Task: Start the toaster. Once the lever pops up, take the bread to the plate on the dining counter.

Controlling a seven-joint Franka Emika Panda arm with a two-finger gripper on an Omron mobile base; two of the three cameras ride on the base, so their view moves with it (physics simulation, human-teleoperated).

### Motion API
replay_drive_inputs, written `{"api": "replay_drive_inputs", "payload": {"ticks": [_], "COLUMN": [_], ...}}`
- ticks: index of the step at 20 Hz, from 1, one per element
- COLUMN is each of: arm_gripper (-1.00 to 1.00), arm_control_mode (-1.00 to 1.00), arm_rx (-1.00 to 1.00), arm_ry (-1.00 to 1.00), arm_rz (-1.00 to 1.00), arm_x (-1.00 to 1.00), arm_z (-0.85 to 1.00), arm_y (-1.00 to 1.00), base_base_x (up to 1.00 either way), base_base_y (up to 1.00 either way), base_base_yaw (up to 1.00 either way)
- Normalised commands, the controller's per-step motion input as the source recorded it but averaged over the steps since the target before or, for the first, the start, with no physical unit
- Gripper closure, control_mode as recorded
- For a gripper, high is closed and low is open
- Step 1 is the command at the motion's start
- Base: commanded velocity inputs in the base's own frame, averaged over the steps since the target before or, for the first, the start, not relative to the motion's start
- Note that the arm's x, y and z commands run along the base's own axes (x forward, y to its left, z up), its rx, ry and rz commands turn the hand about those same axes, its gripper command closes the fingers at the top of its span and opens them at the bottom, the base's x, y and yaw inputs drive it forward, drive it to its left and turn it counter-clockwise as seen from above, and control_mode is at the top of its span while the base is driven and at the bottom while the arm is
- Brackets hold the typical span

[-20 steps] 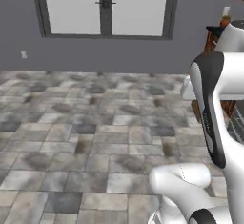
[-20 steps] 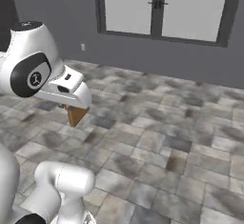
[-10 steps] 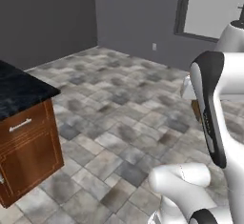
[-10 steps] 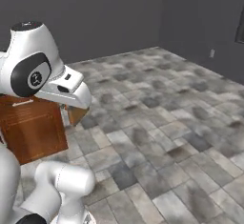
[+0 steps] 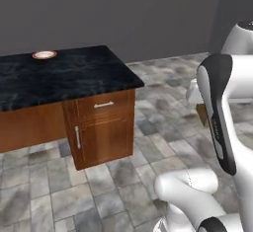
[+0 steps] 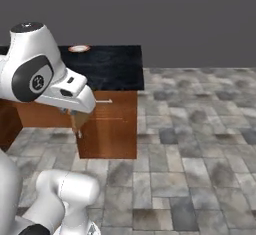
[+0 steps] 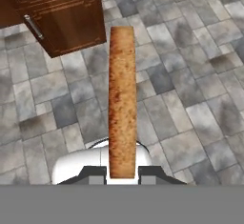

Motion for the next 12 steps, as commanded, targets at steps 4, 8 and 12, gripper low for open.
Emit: {"api": "replay_drive_inputs", "payload": {"ticks": [4, 8, 12], "arm_gripper": [1.0, 1.0, 1.0], "arm_control_mode": [1.0, 1.0, 1.0], "arm_rx": [0.0, 0.0, 0.0], "arm_ry": [0.0, 0.0, 0.0], "arm_rz": [0.0, 0.0, 0.0], "arm_x": [0.0, 0.0, 0.0], "arm_z": [0.0, 0.0, 0.0], "arm_y": [0.0, 0.0, 0.0], "base_base_x": [0.62, 0.67, 0.75], "base_base_y": [-0.92, -1.0, -1.0], "base_base_yaw": [0.28, 0.23, 0.25]}}
